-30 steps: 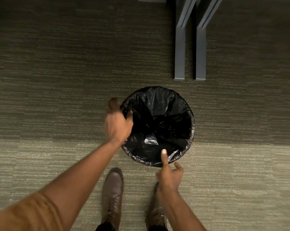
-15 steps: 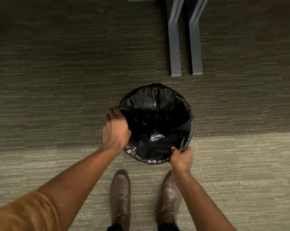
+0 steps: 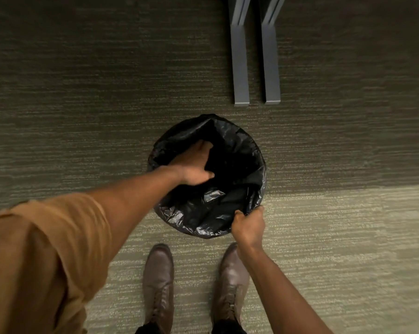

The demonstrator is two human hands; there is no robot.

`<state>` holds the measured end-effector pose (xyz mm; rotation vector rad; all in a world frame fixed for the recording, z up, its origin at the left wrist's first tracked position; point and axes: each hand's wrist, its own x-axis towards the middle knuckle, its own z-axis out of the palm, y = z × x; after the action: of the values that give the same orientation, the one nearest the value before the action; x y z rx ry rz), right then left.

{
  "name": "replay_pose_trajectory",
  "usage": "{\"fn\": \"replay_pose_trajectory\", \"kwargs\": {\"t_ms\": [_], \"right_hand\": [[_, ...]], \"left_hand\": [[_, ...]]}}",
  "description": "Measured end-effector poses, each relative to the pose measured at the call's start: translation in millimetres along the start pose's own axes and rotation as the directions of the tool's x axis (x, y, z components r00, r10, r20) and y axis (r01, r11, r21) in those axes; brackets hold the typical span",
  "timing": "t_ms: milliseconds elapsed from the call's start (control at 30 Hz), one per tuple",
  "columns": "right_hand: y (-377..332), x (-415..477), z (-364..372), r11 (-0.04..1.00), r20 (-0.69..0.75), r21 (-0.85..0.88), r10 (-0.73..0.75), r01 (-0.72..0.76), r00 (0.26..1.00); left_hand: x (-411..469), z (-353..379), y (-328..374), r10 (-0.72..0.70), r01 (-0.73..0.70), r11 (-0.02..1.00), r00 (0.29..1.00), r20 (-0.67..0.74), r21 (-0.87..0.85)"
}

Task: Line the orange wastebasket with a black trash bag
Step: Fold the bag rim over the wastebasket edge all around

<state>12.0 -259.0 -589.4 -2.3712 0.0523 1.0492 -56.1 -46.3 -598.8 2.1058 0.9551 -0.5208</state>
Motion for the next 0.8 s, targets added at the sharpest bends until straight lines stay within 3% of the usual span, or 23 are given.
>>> {"fn": "replay_pose_trajectory", "kwargs": {"t_ms": [133, 267, 333, 433, 500, 567, 633, 700, 800], "right_hand": [[3, 0, -2, 1.000, 0.028, -0.027, 0.005, -0.004, 1.000], [-1, -1, 1, 0.999, 0.025, -0.032, 0.004, -0.003, 1.000], [-5, -2, 2, 1.000, 0.022, -0.021, 0.008, -0.007, 1.000], [-5, -1, 2, 1.000, 0.025, -0.001, 0.022, -0.022, 0.999], [-4, 0, 3, 1.000, 0.027, -0.003, 0.024, -0.024, 0.999], [-3, 0, 3, 1.000, 0.023, 0.005, 0.020, -0.021, 1.000], [-3, 1, 4, 1.000, 0.015, 0.012, 0.024, -0.024, 1.000], [-1, 2, 5, 0.999, 0.012, 0.024, 0.025, -0.026, 1.000], [2, 4, 7, 0.999, 0.002, 0.049, 0.017, -0.017, 1.000]], "left_hand": [[16, -28, -14, -0.113, 0.123, 0.970, 0.992, 0.061, -0.211], [3, -31, -2, -0.052, 0.094, 0.942, 0.989, 0.137, -0.321], [-16, -26, 6, 0.007, 0.021, 0.965, 0.994, 0.107, -0.260], [-53, -14, -2, 0.076, -0.061, 0.995, 0.973, -0.219, 0.076], [-80, -5, -17, 0.081, 0.043, 0.969, 0.876, -0.476, 0.245], [-100, 4, -36, 0.018, 0.204, 0.938, 0.780, -0.626, 0.280], [-111, 13, -53, -0.121, 0.289, 0.945, 0.740, -0.662, 0.151], [-117, 23, -63, -0.280, 0.267, 0.957, 0.738, -0.614, -0.114], [-120, 31, -67, -0.445, 0.296, 0.891, 0.714, -0.540, -0.343]]}}
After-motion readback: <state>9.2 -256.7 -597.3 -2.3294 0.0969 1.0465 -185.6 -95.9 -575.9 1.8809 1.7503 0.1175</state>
